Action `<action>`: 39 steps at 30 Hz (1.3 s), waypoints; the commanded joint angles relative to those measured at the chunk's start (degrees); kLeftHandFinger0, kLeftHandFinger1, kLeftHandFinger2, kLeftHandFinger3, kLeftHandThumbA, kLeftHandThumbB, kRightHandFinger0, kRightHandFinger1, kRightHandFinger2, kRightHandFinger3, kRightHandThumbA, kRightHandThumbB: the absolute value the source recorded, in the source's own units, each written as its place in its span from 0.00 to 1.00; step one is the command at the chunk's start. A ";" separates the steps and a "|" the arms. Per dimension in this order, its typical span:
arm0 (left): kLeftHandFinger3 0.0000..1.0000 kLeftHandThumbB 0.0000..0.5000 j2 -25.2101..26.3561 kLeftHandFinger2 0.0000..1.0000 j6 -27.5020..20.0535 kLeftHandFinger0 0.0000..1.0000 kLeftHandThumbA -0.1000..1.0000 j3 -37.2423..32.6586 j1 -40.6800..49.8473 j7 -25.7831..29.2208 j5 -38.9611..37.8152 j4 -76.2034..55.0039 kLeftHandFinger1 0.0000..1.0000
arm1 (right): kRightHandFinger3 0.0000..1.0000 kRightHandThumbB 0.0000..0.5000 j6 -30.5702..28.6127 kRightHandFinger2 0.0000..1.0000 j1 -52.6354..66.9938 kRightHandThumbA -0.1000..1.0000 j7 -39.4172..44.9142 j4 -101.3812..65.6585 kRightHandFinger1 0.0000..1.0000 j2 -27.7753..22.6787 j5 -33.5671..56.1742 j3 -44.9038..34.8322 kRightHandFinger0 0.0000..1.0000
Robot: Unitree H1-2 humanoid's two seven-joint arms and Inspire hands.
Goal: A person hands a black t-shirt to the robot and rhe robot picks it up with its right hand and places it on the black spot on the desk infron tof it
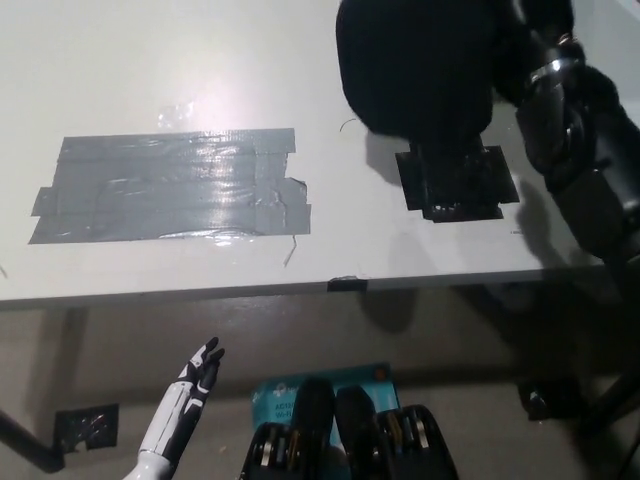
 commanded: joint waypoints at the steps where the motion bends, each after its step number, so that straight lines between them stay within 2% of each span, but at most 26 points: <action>1: 1.00 1.00 1.06 1.00 -0.29 1.00 1.00 0.48 -0.95 -0.27 0.49 -1.80 1.00 | 0.79 0.43 -3.69 0.92 -5.67 0.00 -3.85 9.37 0.51 -0.54 -5.36 5.86 0.03; 3: 1.00 1.00 1.14 1.00 -0.35 1.00 1.00 0.47 -0.99 -0.36 0.46 -1.72 1.00 | 0.80 0.39 -3.66 0.92 -5.68 0.00 -4.09 12.59 0.48 -0.20 -5.72 8.17 0.00; 4: 1.00 1.00 1.15 1.00 -0.71 1.00 1.00 0.47 -1.01 -0.36 0.38 -1.49 1.00 | 0.82 0.42 -3.11 0.93 -5.21 0.00 -3.26 12.98 0.49 -0.20 -6.00 9.06 0.00; 6: 1.00 1.00 1.07 1.00 -1.25 1.00 1.00 0.53 -1.02 -0.25 0.20 -1.10 1.00 | 0.84 0.46 -2.64 0.90 -4.63 0.00 -1.07 14.52 0.42 -0.11 -5.99 11.09 0.00; 7: 1.00 1.00 1.10 1.00 -1.18 1.00 1.00 0.53 -0.97 -0.26 0.20 -1.17 1.00 | 0.81 0.49 -3.06 0.84 -4.41 0.00 -0.44 14.65 0.37 -0.13 -5.55 11.39 0.00; 9: 1.00 1.00 1.24 1.00 -0.88 1.00 1.00 0.57 -0.82 -0.40 0.12 -1.51 1.00 | 0.74 0.47 -3.30 0.77 -3.82 0.00 -0.01 15.19 0.31 -0.13 -6.15 13.07 0.00; 10: 1.00 1.00 1.29 1.00 -0.91 1.00 1.00 0.55 -0.84 -0.45 0.11 -1.53 1.00 | 0.75 0.43 -3.58 0.81 -3.61 0.00 0.60 15.23 0.32 -0.23 -6.24 13.53 0.00; 12: 1.00 1.00 1.27 1.00 -0.60 1.00 1.00 0.43 -1.01 -0.34 0.49 -1.78 1.00 | 0.89 0.37 -3.93 1.00 -3.48 0.00 3.87 14.42 0.49 -0.95 -6.22 14.73 0.00; 13: 1.00 1.00 1.28 1.00 -0.66 1.00 1.00 0.44 -1.17 -0.22 0.62 -1.66 1.00 | 0.89 0.38 -4.25 1.00 -3.70 0.00 5.57 14.14 0.53 -1.26 -5.95 15.01 0.02; 14: 1.00 1.00 1.25 1.00 -0.62 1.00 1.00 0.56 -1.19 -0.15 0.49 -1.68 1.00 | 0.89 0.50 -4.10 0.89 -4.14 0.00 9.52 13.39 0.53 -1.75 -5.58 15.40 0.15; 15: 1.00 1.00 1.31 1.00 -0.78 1.00 1.00 0.70 -1.19 -0.05 0.41 -1.53 1.00 | 0.87 0.51 -2.61 0.84 -4.81 0.19 16.08 12.34 0.58 -1.95 -4.57 15.40 0.28; 16: 1.00 1.00 1.40 1.00 -0.68 1.00 1.00 0.74 -1.19 0.18 0.74 -1.49 1.00 | 1.00 0.62 0.79 1.00 -5.57 0.29 25.73 10.42 0.77 -2.14 -2.59 14.89 0.44; 17: 1.00 1.00 1.38 1.00 -0.63 1.00 1.00 0.74 -1.30 0.24 0.79 -1.42 1.00 | 1.00 0.75 3.11 1.00 -6.13 0.44 31.83 9.06 0.91 -2.36 -1.45 14.62 0.60; 18: 1.00 1.00 1.45 1.00 -0.53 1.00 1.00 0.78 -1.55 0.18 0.72 -1.29 1.00 | 1.00 0.83 7.27 1.00 -6.87 0.49 42.05 5.86 1.00 -3.02 1.15 13.80 0.72; 19: 1.00 1.00 1.43 1.00 -0.49 1.00 1.00 0.76 -1.72 0.22 0.79 -1.26 1.00 | 1.00 0.92 8.44 1.00 -7.09 0.56 45.27 4.00 1.00 -3.66 1.33 14.02 1.00; 20: 1.00 1.00 1.42 1.00 -0.67 1.00 1.00 0.80 -1.88 0.16 0.59 -1.20 1.00 | 1.00 0.99 10.06 1.00 -7.22 0.60 50.80 -0.44 1.00 -5.22 1.73 14.65 1.00; 22: 1.00 1.00 1.47 1.00 -1.13 1.00 1.00 0.83 -2.27 -0.14 0.13 -0.93 1.00 | 1.00 1.00 11.36 1.00 -6.96 0.59 55.74 -6.14 1.00 -7.35 3.08 14.50 1.00; 25: 1.00 1.00 1.74 1.00 -1.29 1.00 1.00 0.74 -2.69 -0.30 0.25 -0.81 1.00 | 1.00 1.00 14.53 1.00 -7.18 0.63 66.82 -18.36 1.00 -12.34 5.90 15.11 1.00; 29: 1.00 1.00 1.97 1.00 -1.16 1.00 1.00 0.64 -3.42 -0.51 0.39 -0.94 1.00 | 1.00 1.00 18.43 1.00 -6.63 0.63 72.53 -29.24 1.00 -16.40 7.46 14.43 1.00; 30: 1.00 0.98 2.04 1.00 -0.63 1.00 1.00 0.57 -3.56 -0.56 0.61 -1.50 1.00 | 1.00 1.00 19.99 1.00 -6.35 0.61 74.28 -33.22 1.00 -17.90 9.24 13.71 1.00; 34: 1.00 0.99 2.22 1.00 0.22 1.00 1.00 0.63 -3.85 -0.86 0.47 -2.08 1.00 | 1.00 1.00 23.06 1.00 -5.55 0.58 77.57 -39.14 1.00 -20.26 13.73 12.08 1.00; 38: 1.00 0.99 2.53 1.00 0.04 1.00 1.00 0.58 -4.16 -0.96 0.65 -1.92 1.00 | 1.00 1.00 23.98 1.00 -4.38 0.61 78.87 -42.64 1.00 -22.07 15.74 11.26 1.00; 39: 1.00 0.97 2.49 1.00 -0.24 1.00 1.00 0.42 -4.27 -0.96 0.81 -1.70 1.00 | 1.00 1.00 24.24 1.00 -3.66 0.65 79.05 -44.11 1.00 -22.84 16.08 11.03 1.00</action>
